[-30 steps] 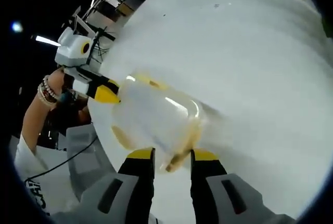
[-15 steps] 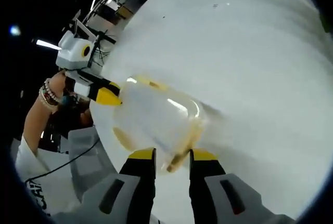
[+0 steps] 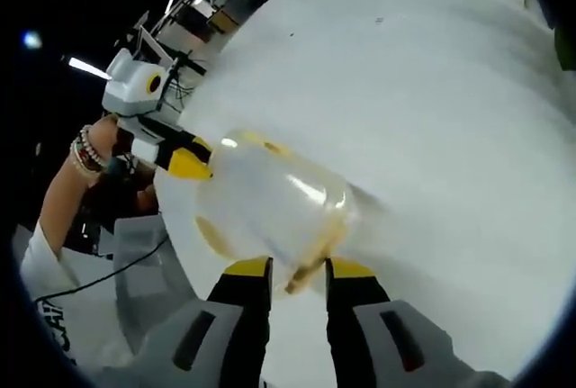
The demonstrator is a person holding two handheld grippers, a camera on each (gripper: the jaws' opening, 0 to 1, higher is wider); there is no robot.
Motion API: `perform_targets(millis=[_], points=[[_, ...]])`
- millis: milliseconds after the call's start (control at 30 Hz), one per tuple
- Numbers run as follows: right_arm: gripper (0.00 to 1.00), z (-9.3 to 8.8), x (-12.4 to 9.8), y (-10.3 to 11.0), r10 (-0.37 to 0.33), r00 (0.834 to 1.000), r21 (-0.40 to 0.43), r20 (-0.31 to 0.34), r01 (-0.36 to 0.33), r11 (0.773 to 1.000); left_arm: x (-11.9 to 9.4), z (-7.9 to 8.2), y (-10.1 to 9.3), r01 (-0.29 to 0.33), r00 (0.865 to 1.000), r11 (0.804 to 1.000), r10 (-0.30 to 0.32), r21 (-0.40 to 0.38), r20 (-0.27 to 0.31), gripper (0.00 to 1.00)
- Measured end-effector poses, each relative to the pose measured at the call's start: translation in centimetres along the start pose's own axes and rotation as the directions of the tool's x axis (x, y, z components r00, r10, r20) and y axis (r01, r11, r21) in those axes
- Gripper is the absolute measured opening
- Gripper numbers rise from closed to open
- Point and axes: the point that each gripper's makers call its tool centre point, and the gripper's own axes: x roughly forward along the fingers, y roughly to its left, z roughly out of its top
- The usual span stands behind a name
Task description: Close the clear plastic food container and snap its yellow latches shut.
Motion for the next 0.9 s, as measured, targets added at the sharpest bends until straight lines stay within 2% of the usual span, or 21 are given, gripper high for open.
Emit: perform_targets(millis=[67,200,267,333,433,567,767,900], points=[[0.12,0.4,-0.5,-0.2,-0.014,1.000,-0.018,0.026,0.015,1.000,-0.4,0.1,0.0,0.002,1.000,1.000,-0.002,0.017,0.004,0.16],[0.10,2.3,-1.5,0.2,0.022,0.993,0.032,0.115,-0.026,0.999,-1.9,2.1,0.1,0.005,0.995,1.000,-0.007,0.020,0.104,0.18],[0.11,2.9,-1.9,0.3,0.018,0.989,0.025,0.145,-0.021,0.999,-2.5,3.5,-0.1,-0.003,0.984,0.994,-0.017,0.113,0.178,0.20],[0.10,3.2,-2.0,0.7,0.017,0.987,0.018,0.160,-0.020,1.000,-3.0,4.0,-0.4,-0.015,0.979,0.989,-0.016,0.149,0.205,0.20],[0.08,3.5,-1.6,1.5,0.032,0.985,0.006,0.168,-0.034,0.999,-3.4,4.8,-2.1,0.021,0.962,0.979,-0.075,0.202,0.263,0.18],[0.07,3.8,-0.4,2.2,0.033,0.986,-0.025,0.161,-0.029,0.999,-2.9,4.7,-3.4,0.018,0.954,0.964,-0.095,0.264,0.283,0.12],[0.04,4.4,0.9,3.7,0.054,0.987,-0.069,0.151,-0.044,0.997,-0.8,3.3,-4.3,-0.001,0.966,0.941,-0.087,0.339,0.244,0.09],[0.00,5.2,1.6,4.4,0.059,0.986,-0.090,0.154,-0.045,0.995,0.4,2.7,-5.0,0.002,0.969,0.923,-0.097,0.385,0.229,0.05]])
